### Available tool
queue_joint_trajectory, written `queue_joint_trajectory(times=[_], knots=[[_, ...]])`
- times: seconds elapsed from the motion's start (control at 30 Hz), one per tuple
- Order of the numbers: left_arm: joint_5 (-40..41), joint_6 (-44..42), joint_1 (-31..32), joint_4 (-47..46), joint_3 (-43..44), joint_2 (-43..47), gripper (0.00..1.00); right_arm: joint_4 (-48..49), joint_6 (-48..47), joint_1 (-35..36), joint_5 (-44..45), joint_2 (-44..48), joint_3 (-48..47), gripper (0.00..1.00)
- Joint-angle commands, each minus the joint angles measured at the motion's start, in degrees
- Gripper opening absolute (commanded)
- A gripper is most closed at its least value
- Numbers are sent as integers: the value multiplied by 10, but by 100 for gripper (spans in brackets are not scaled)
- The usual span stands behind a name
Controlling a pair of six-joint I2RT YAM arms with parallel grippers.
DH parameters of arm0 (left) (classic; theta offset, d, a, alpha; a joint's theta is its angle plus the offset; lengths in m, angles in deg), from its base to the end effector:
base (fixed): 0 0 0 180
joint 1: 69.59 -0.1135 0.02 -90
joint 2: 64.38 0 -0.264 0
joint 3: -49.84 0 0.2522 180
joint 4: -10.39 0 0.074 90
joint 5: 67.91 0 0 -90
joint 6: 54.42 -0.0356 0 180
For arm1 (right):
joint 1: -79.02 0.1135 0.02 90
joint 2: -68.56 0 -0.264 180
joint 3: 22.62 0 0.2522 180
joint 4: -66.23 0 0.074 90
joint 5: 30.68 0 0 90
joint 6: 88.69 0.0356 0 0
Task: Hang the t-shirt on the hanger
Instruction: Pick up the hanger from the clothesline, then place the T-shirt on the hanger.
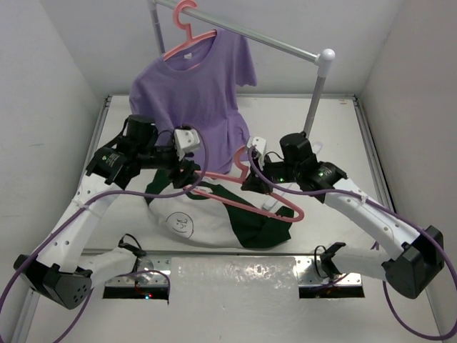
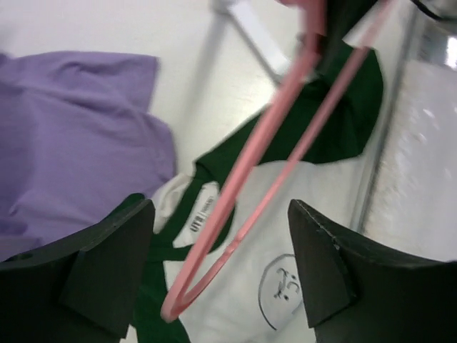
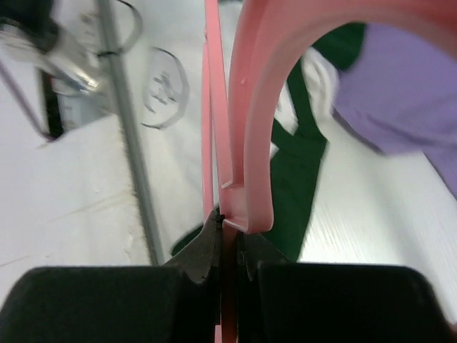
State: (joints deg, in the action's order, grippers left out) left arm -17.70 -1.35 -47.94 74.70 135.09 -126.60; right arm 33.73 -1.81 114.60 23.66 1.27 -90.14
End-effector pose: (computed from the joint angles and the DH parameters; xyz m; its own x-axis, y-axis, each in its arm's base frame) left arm 0.1823 -0.0969 0.3789 -0.0513 0.5171 -0.8544 0.9524 0.2828 0.1140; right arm 0.1972 0.1666 0.3031 -0.3860 -0.3305 -0.8612 -0.8960 0.3565 0.2648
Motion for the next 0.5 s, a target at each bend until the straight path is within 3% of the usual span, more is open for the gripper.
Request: queue_joint_trajectory(times=[0.0,0.13,0.3,0.47], knots=[[115,125,-1,-139,7,-4,76,-38,6,-4,112,20,15,0],[268,215,-7,-198,20,-40,82,-53,27,-7,217,22,36,0],[371,208,-7,-109,14,-124,60,-62,64,-10,315,58,62,0],[429,183,-5,-60,-38,-175,61,-67,75,-10,334,79,73,0]])
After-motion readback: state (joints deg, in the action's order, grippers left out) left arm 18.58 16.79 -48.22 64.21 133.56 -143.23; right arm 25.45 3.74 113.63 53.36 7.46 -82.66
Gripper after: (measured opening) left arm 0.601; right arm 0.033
